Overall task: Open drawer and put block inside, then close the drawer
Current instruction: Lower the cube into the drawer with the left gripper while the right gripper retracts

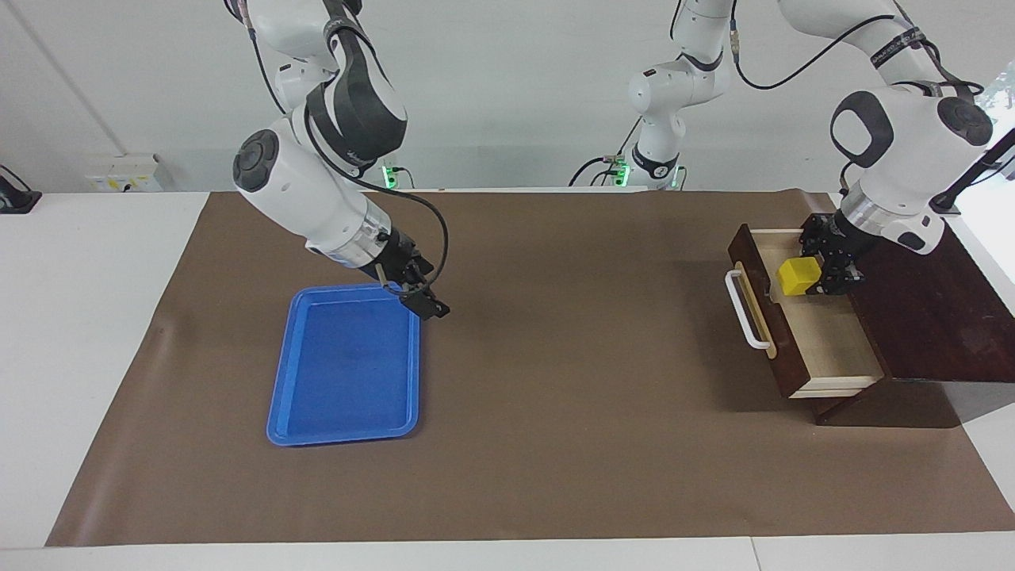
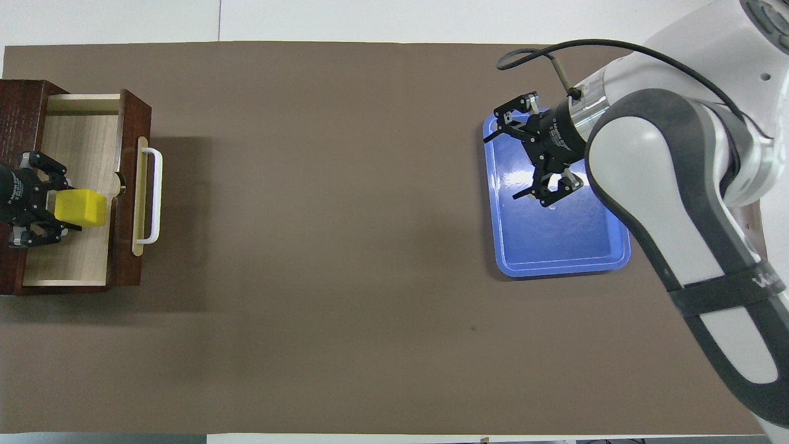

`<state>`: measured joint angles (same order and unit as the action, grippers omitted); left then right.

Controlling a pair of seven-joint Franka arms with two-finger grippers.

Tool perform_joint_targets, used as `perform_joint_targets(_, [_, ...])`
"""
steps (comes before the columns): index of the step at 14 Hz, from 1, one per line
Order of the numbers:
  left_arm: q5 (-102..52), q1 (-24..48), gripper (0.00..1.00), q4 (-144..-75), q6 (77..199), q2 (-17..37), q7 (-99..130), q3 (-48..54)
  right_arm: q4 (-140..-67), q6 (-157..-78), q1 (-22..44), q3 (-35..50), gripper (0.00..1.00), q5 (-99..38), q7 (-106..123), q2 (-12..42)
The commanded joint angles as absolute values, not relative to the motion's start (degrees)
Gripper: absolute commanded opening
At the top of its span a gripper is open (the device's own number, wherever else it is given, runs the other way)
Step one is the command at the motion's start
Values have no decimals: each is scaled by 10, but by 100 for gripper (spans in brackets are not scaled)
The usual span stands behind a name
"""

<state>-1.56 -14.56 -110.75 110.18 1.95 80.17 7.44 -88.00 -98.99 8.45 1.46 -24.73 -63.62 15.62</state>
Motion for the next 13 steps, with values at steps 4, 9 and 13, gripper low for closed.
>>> perform_joint_targets(4, [-22,-168,0,-1176,1150,-16,789,80,-903,-907,9,22,100,-107,-255,91])
perform_joint_targets(9, [-22,-163,100,-1177,1153,-16,788,80,-946,-905,-40,22,100,-19,5,13])
perform_joint_targets(13, [-25,-140,100,-1075,1073,-6,812,88,-964,-867,-53,22,100,6,42,-52])
